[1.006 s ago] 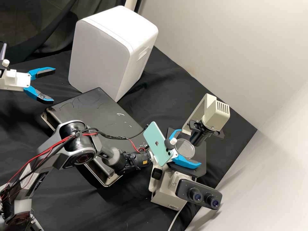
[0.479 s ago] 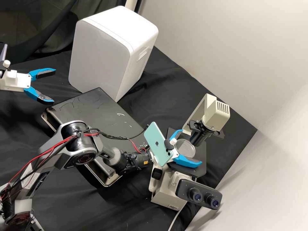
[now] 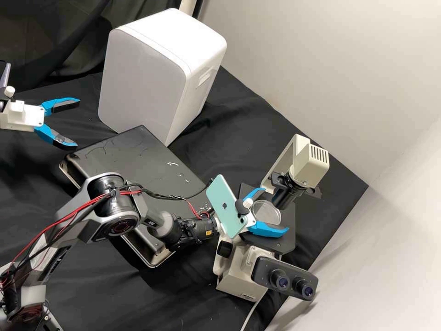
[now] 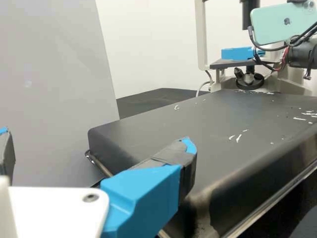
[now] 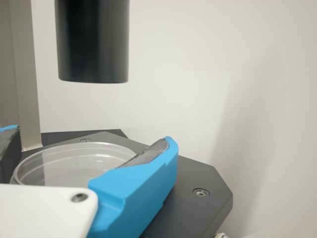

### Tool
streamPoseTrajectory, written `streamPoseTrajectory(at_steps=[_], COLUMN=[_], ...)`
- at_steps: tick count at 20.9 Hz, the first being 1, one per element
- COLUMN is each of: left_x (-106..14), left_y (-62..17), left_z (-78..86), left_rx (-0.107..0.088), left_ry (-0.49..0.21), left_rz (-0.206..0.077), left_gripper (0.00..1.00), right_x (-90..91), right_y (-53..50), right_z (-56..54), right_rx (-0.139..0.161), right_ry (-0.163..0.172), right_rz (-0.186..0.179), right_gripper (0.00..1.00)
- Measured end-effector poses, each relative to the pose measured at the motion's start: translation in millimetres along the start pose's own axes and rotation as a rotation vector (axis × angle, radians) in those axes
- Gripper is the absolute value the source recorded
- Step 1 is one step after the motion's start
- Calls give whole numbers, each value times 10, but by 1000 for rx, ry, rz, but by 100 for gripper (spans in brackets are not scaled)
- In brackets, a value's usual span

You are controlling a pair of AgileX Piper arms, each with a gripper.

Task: Place the petri dish on the bench

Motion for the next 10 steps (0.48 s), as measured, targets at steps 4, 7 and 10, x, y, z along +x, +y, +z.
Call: streamPoseTrajectory(at_steps=[4, 7, 10], left_x=[0, 3, 3], left_y=[0, 4, 4], left_z=[0, -3, -3], left_rx=[-5, -4, -4], left_ry=[-3, -1, -1], left_rz=[-1, 1, 1], left_gripper=[100, 100, 100], right_x=[0, 0, 0], right_y=[0, 0, 0], right_z=[0, 0, 0], right_rx=[0, 2, 9], right_ry=[0, 0, 0], right_rz=[0, 0, 0], right_gripper=[0, 0, 0])
